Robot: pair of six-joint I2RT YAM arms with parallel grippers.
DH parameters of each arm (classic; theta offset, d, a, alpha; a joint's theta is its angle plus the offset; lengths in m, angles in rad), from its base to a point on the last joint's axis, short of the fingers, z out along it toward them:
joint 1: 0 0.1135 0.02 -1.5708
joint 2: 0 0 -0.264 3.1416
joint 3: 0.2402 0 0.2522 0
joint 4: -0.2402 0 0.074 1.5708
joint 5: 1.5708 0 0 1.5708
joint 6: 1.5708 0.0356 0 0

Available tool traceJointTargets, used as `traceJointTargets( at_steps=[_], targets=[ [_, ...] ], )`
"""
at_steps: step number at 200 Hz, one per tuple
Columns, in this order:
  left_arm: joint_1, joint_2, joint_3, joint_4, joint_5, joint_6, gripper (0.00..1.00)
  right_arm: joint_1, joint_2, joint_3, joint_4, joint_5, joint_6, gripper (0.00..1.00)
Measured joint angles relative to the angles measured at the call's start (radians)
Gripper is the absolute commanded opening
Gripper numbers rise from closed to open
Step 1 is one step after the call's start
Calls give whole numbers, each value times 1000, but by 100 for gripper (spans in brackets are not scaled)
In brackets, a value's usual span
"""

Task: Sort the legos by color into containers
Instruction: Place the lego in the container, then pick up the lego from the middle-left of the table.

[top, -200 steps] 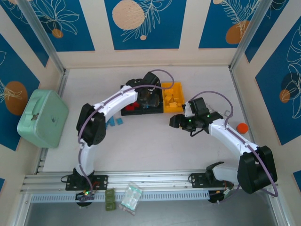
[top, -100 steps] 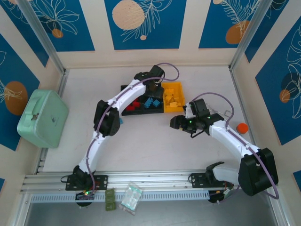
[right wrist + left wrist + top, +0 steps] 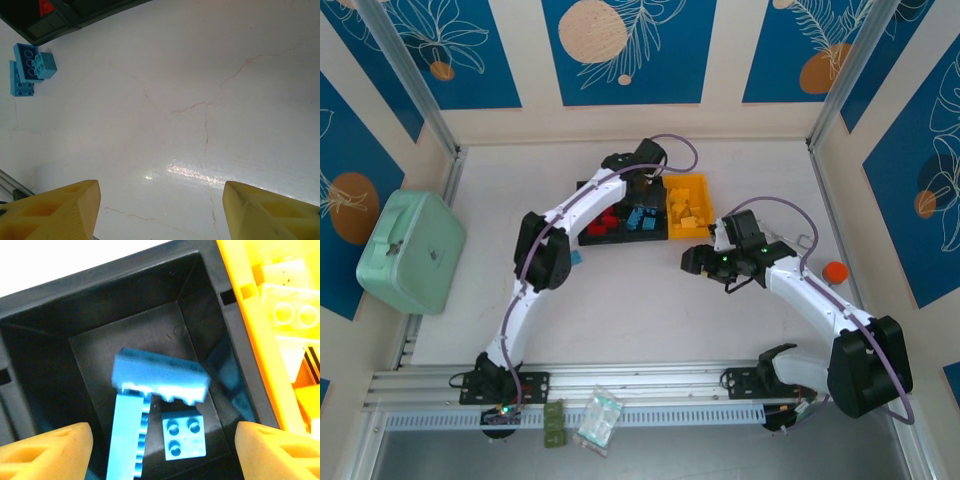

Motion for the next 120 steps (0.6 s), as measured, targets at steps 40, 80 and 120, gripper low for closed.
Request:
traceJointTargets(
  at_steps=[40,80,120],
  targets=[
    [0,-194,-211,58,7,0,73,21,0,0,3,0,2,66],
    [10,-447,-464,97,7,0,70,68,3,11,7,0,-16,67],
    [87,-654,-751,112,-9,-4,67,131,34,67,34,-15,-41,66]
  ],
)
